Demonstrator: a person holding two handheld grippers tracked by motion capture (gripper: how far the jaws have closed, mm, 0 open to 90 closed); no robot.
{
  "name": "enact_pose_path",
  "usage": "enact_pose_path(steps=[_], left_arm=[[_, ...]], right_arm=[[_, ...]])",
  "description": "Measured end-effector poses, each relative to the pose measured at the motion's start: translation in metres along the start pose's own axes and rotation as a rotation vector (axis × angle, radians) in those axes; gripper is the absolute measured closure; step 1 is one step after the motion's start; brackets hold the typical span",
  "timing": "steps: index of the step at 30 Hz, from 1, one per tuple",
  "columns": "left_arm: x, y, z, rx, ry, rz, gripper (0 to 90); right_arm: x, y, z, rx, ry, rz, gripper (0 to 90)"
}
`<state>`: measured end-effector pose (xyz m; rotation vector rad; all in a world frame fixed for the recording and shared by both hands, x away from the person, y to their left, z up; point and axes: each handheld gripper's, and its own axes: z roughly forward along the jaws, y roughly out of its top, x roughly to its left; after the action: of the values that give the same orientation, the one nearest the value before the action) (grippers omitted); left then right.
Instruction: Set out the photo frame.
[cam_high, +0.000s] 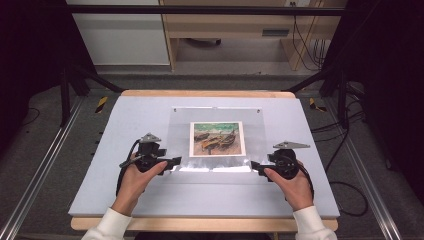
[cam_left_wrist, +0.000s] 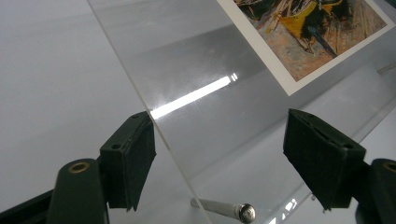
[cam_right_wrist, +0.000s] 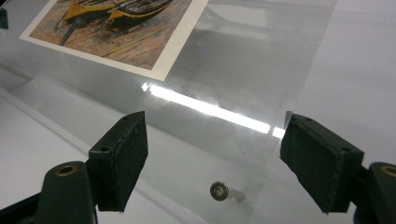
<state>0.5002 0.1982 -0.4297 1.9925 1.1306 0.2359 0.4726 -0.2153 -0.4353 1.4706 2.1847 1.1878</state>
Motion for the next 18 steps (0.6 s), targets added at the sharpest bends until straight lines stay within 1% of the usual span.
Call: enact_pose_path(steps=[7, 12, 18], left_arm=[[-0.0024, -0.0019, -0.0024, -0.004, 0.009, 0.007, 26.7], [-0.0033, -0.0029, -0.0043, -0.005, 0.014, 0.014, 28.1], [-0.0047, -0.0040, -0.0049, -0.010, 0.019, 0.013, 28.3]], right_arm=[[0.0016, -0.0021, -0.0023, -0.007, -0.008, -0.010, 25.5], [0.0032, -0.0038, -0.0037, -0.014, -0.018, -0.027, 26.2], [0.0042, -0.0045, -0.0045, -0.014, -0.021, -0.026, 26.8]])
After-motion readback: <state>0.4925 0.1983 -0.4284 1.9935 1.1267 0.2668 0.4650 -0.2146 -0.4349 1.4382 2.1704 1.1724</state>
